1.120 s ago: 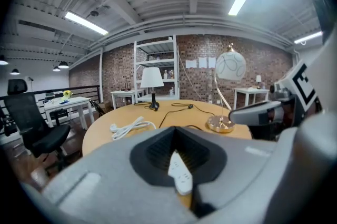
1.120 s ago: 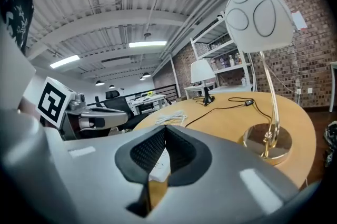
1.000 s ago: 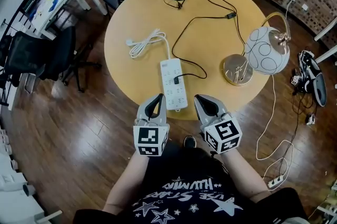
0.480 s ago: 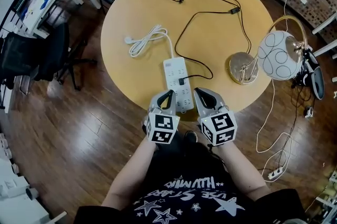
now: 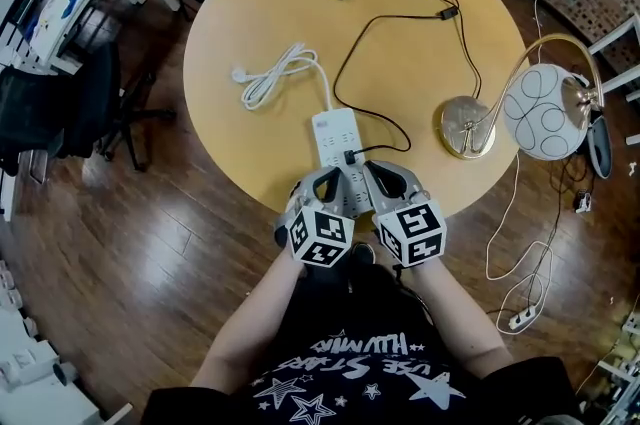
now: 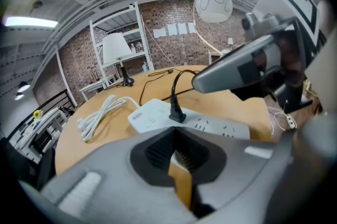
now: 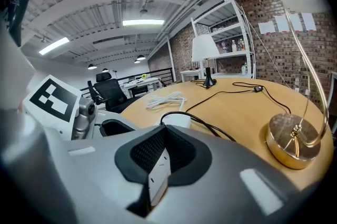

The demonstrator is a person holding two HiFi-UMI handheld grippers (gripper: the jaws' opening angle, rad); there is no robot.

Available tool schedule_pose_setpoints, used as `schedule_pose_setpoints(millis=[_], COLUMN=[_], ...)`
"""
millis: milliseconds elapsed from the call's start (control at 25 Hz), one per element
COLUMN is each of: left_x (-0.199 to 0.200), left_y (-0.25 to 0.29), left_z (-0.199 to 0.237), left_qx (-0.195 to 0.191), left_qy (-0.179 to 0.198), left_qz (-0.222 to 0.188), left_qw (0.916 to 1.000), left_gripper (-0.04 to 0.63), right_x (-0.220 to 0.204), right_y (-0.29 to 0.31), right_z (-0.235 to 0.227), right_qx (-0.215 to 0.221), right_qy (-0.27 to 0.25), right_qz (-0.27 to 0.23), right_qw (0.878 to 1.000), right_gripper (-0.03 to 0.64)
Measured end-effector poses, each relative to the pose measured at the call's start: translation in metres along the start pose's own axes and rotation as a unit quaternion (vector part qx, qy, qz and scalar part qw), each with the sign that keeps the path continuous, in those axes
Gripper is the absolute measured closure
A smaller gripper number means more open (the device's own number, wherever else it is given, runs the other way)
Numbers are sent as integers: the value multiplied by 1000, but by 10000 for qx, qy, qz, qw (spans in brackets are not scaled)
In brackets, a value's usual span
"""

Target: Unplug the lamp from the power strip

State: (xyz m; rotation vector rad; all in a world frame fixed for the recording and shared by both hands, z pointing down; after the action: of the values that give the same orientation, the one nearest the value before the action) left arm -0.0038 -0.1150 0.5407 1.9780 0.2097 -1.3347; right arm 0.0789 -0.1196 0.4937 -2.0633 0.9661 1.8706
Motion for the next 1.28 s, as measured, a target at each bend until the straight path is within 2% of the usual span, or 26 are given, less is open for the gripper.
schedule_pose_setpoints(millis=[320,360,400,760,960,1120,1280], left_x=[1,1,1,1,3,3,3], left_y=[2,2,2,1,-1,-1,-1], left_z=[2,1,1,2,0,-1,-3], left_qx=[-128,-134,-138,-178,-200,-202,-199], left_qy=[-57,-73,-94,-199,-54,5,-77], left_qz=[-211,-231,-256,-439,-511,-541,-558], left_qw=[9997,9996,9995,9987,9985,9983,9982], left_gripper=[592,592,592,592,594,594,594], right_x=[-11,-12,-14,-21,-25,-25,-25], right_y=[14,15,17,35,46,48,45], right_z=[5,5,6,6,6,7,6], right_qx=[152,171,178,16,-284,-352,-337], right_qy=[-34,-13,5,-167,-317,-479,-350], right_qz=[362,402,445,686,839,894,794], right_qw=[9992,9990,9988,9975,9956,9942,9957], right_gripper=[601,543,517,517,523,543,552])
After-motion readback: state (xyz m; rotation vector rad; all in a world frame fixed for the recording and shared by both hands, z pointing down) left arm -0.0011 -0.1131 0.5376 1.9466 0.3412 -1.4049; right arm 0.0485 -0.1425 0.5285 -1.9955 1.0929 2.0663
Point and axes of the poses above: the fingertips, and each gripper's own axes: y forward along the fingers, z to its left, x out of its top, the point moved 4 cm from there along -y, backward along the fingers, and after that the axes turned 10 degrees about -z, right-handed, at the moved point
